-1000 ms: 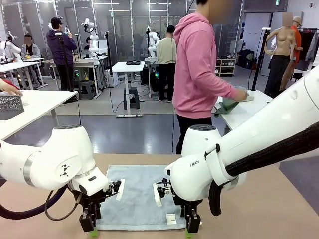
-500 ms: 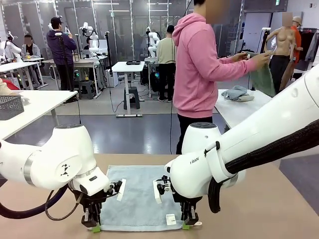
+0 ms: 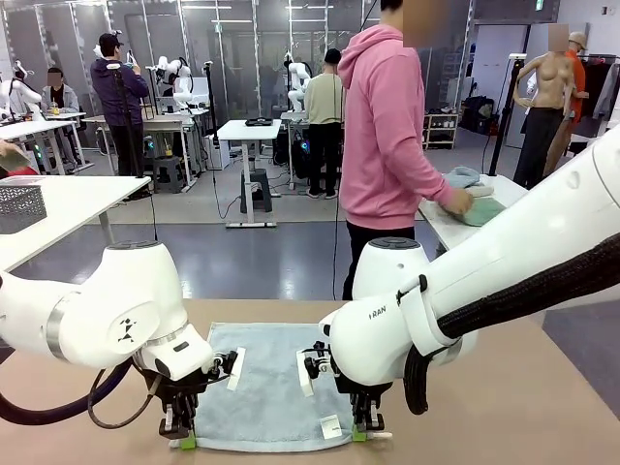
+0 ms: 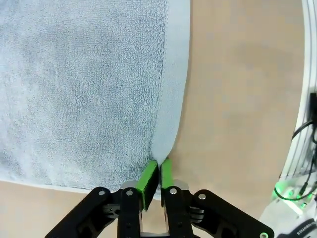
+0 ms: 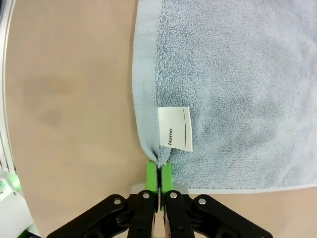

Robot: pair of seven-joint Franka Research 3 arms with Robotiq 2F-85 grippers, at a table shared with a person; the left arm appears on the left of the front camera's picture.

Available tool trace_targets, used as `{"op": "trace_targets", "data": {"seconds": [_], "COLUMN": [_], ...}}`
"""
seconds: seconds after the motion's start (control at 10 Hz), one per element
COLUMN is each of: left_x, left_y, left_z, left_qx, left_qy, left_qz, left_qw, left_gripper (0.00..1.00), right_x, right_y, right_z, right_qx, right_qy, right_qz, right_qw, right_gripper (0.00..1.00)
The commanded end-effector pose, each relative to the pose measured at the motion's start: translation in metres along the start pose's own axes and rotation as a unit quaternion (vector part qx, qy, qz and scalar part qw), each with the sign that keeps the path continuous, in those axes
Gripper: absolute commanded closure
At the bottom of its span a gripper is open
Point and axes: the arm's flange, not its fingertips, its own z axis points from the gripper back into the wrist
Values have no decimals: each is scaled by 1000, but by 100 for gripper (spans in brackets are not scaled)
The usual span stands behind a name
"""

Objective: Fold the towels and place them in the basket.
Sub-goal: When a person lays out a Towel with hook on the table, fold it in half twice.

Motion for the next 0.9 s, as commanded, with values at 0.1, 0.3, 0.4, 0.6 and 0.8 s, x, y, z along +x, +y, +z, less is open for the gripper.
{"op": "trace_targets", "data": {"seconds": [0.1, 0.3, 0.4, 0.6, 0.8], "left_x": [-6, -3, -2, 2, 7], "left_y": [-5, -22, -31, -52, -67], "left_z": [21, 54, 67, 90, 117], "left_qx": [-4, -10, -17, -26, -9], "left_qy": [-25, -37, -41, -53, -64], "left_qz": [-14, -31, -39, -48, -58], "left_qw": [1000, 999, 998, 997, 996], "left_gripper": [100, 100, 100, 100, 100], "right_x": [3, 11, 15, 16, 17], "right_y": [9, 23, 33, 52, 58], "right_z": [20, 52, 69, 95, 115], "right_qx": [-1, -17, -19, -27, -49], "right_qy": [-4, -12, -13, -28, -45], "right_qz": [-1, -7, -16, -25, -28], "right_qw": [1000, 1000, 1000, 999, 997], "right_gripper": [100, 100, 100, 100, 100]}}
